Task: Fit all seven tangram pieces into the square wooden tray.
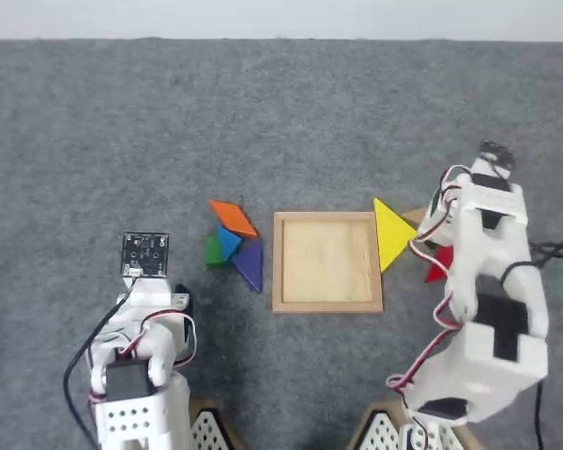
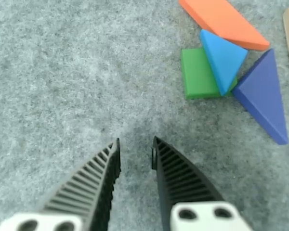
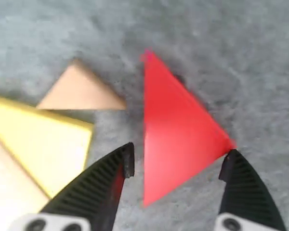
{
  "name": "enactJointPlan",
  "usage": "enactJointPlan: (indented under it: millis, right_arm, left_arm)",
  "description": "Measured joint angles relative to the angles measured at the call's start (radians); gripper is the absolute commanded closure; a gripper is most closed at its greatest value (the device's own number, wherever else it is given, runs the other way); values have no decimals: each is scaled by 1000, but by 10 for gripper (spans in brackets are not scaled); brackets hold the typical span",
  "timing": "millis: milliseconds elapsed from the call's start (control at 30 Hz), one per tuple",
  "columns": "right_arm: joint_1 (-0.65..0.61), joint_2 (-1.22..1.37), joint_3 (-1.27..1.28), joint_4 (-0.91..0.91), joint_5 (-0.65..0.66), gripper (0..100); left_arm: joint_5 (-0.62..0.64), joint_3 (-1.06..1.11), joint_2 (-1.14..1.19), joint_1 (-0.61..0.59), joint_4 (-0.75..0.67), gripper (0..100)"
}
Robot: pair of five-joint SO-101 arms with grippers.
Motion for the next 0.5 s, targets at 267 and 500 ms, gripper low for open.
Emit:
enactJointPlan:
  millis: [267,500]
  right_arm:
    - [-8,-84,29,2,2,708]
    - [-8,-34,31,-23,5,637]
  left_arm:
    - [0,0,0,0,0,900]
    - [0,0,0,0,0,900]
